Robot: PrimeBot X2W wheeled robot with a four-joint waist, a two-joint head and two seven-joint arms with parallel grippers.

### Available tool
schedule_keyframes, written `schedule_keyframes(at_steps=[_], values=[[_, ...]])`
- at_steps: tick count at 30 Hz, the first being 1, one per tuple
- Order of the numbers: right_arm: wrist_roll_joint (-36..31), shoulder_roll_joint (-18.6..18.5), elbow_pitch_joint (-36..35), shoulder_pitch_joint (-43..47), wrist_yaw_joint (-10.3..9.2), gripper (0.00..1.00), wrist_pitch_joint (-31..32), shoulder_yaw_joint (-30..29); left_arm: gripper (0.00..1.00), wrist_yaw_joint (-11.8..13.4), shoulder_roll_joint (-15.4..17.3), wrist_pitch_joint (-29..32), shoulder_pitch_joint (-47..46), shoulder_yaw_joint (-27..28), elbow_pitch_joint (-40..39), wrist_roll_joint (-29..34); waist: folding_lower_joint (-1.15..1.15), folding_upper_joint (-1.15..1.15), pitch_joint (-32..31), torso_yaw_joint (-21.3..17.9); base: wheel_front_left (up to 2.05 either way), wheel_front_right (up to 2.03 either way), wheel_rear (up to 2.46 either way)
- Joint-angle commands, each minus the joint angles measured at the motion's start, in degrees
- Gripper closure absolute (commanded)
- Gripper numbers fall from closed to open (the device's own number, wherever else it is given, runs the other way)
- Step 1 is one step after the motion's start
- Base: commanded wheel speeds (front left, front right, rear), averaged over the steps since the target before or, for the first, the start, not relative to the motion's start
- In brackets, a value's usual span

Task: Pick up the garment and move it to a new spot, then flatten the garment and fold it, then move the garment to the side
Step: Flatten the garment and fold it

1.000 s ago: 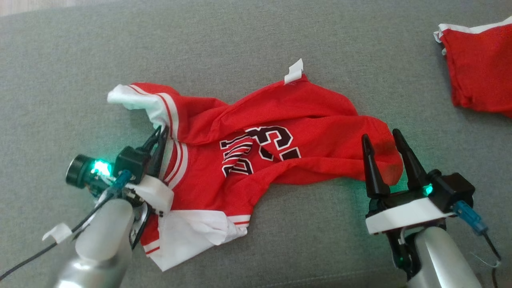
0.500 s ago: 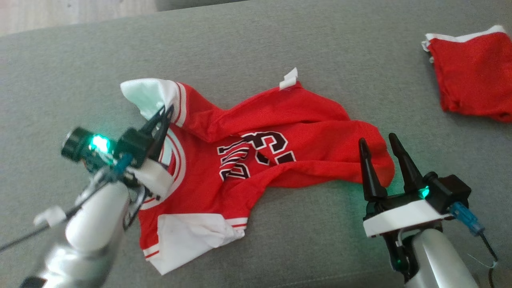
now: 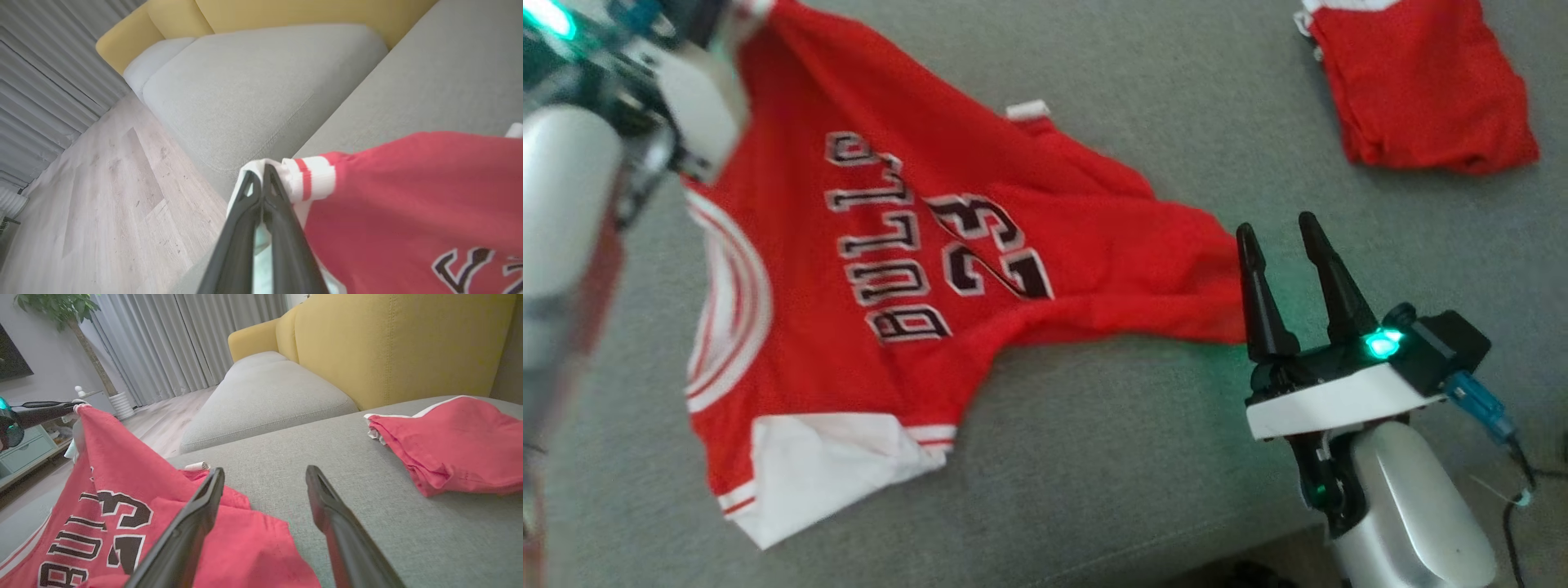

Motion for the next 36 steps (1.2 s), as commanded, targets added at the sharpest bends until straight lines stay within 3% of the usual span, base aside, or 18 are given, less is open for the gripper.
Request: schedule_keyframes(at_steps=[1,6,10,11,12,23,30,36], values=[[0.7,-0.15,-2.17,-1.39,-0.11,0.0,-0.62,1.63,1.0,0.05,3.73,1.09,-5.75,1.38,0.33,-0.04,-0.01,0.0,2.96,-2.97,0.0,0.0,0.0],[1.71,-0.15,-3.09,-2.22,-0.11,0.0,-0.62,2.28,1.0,-0.02,5.74,2.23,-13.43,-0.81,5.85,-0.35,-0.01,0.0,5.77,-5.28,0.0,0.0,0.0],[2.25,-0.15,-3.67,-2.96,-0.11,0.0,-0.62,2.64,1.0,0.7,6.65,-1.18,-18.87,-1.18,9.74,1.58,-0.01,0.0,7.2,-6.31,0.0,0.0,0.0],[2.3,-0.15,-3.77,-3.09,-0.11,0.0,-0.62,2.62,0.59,1.16,6.35,-2.52,-19.7,-1.2,10.68,1.88,-0.01,0.0,7.39,-6.34,0.0,0.0,0.0],[2.32,-0.15,-3.82,-3.18,-0.11,0.0,-0.62,2.53,0.0,1.6,5.85,-3.8,-20.3,-1.09,11.67,1.88,-0.01,0.0,7.53,-6.29,0.0,0.0,0.0],[-0.51,-0.15,-3.12,-2.75,-0.11,0.0,-0.62,0.44,0.0,5.41,1.06,-19.97,-17.95,-1.36,17.54,1.32,-0.01,0.0,4.3,-1.21,0.0,0.0,0.0],[-4.02,-0.15,-1.73,-0.76,-0.11,0.0,-0.62,-2.01,0.0,6.58,-2.24,-27.45,-6.39,-0.82,16.29,-2.42,-0.01,0.0,-1.66,5.63,0.0,0.0,0.0],[-6.18,-0.15,-0.38,1.63,-0.11,0.0,-0.62,-4.07,0.0,9.93,-4.22,-29.13,7.95,0.32,7.98,-5.77,-0.01,0.0,-6.38,10.98,0.0,0.0,0.0]])
